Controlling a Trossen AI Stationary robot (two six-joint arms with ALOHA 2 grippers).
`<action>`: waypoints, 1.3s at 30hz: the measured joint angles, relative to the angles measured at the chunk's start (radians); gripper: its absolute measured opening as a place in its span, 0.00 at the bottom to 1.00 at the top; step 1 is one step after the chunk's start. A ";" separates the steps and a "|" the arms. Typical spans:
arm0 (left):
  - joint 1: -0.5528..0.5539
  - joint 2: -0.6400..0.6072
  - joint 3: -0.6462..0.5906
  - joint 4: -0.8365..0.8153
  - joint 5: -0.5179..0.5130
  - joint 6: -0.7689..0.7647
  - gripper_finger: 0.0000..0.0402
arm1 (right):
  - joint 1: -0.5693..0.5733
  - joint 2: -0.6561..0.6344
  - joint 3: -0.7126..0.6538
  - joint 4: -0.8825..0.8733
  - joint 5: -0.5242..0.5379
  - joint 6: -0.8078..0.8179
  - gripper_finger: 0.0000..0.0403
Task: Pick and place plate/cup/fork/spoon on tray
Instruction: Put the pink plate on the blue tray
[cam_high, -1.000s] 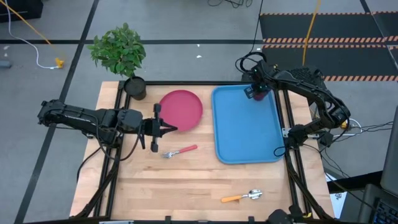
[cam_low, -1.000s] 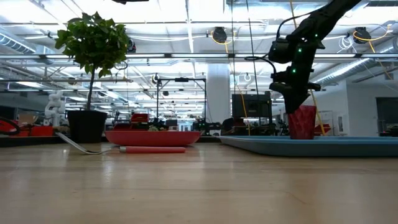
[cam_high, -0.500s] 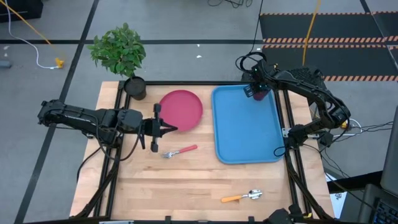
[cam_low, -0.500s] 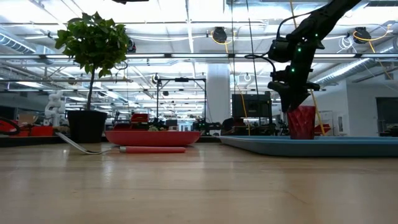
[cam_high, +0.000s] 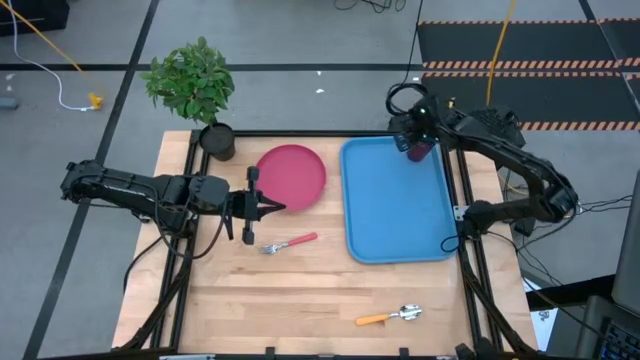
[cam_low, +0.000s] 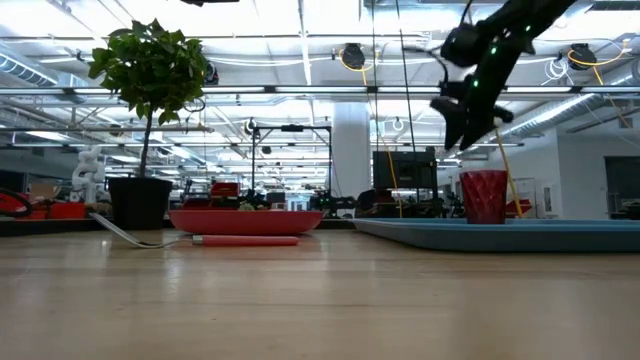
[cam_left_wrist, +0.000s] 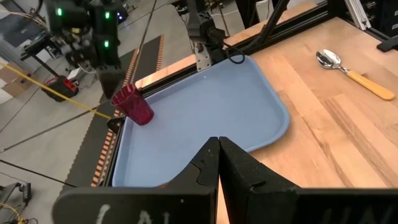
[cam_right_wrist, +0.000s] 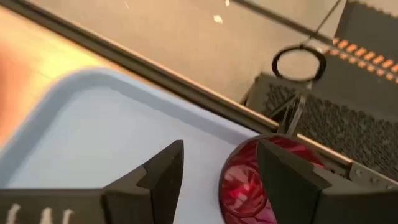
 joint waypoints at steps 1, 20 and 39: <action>0.000 0.000 0.000 0.000 0.000 0.000 0.02 | 0.012 -0.022 0.000 -0.003 0.000 0.008 0.48; 0.000 0.001 0.000 0.000 -0.142 -0.091 0.02 | 0.723 -0.227 -0.062 0.018 0.094 0.220 0.48; 0.042 0.459 0.164 -0.277 -0.269 -0.266 0.29 | 0.992 -0.226 -0.385 0.178 0.099 0.315 0.48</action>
